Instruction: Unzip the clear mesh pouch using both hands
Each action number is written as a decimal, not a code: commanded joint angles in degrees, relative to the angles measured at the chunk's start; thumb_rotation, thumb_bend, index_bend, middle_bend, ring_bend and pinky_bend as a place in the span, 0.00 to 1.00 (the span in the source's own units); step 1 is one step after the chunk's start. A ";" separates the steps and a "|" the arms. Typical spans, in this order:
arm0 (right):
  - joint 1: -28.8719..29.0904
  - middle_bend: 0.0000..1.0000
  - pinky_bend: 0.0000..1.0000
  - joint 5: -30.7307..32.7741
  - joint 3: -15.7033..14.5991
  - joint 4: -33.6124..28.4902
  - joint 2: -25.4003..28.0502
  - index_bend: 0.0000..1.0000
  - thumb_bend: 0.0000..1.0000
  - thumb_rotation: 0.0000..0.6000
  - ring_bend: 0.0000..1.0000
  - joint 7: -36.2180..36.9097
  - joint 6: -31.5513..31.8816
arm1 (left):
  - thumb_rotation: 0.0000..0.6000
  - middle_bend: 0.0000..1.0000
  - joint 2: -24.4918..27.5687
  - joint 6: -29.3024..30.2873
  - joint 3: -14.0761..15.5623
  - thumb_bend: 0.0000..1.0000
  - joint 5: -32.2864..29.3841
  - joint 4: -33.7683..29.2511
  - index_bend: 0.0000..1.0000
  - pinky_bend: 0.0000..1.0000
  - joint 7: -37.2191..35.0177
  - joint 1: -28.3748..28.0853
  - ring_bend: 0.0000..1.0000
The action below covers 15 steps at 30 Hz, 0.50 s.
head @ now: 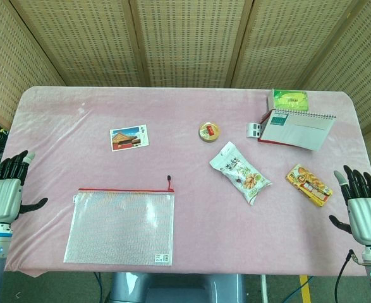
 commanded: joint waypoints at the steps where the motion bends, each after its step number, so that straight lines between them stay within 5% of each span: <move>1: -0.03 0.00 0.00 -0.10 0.08 0.19 -0.19 0.00 0.00 1.00 0.00 0.03 0.18 | 1.00 0.00 0.12 -1.01 -0.24 0.00 0.39 -0.13 0.00 0.00 1.26 0.23 0.00; 6: -0.07 0.00 0.00 -0.06 0.03 0.83 -0.37 0.00 0.00 1.00 0.00 0.86 0.07 | 1.00 0.00 -1.51 -4.19 -1.44 0.00 1.70 1.23 0.00 0.00 5.26 -1.47 0.00; 8: -0.01 0.00 0.00 0.03 0.04 0.92 -0.42 0.00 0.00 1.00 0.00 1.09 -0.13 | 1.00 0.11 -3.74 -6.02 -3.02 0.00 4.56 4.18 0.00 0.06 7.04 -4.34 0.07; 11: 0.15 0.00 0.00 0.02 0.15 0.96 -0.54 0.00 0.00 1.00 0.00 0.92 -0.25 | 1.00 0.59 -6.33 -11.32 -5.05 0.00 8.82 7.73 0.03 0.53 6.83 -9.81 0.51; 12: 0.21 0.00 0.00 0.09 0.20 0.95 -0.59 0.00 0.00 1.00 0.00 0.79 -0.32 | 1.00 0.69 -7.19 -12.74 -5.76 0.00 10.40 9.20 0.08 0.67 7.02 -11.72 0.61; 15: 0.33 0.00 0.00 0.37 0.36 0.90 -0.84 0.00 0.00 1.00 0.00 0.25 -0.46 | 1.00 0.82 -9.92 -17.44 -7.44 0.00 13.15 13.24 0.24 0.88 7.78 -16.87 0.76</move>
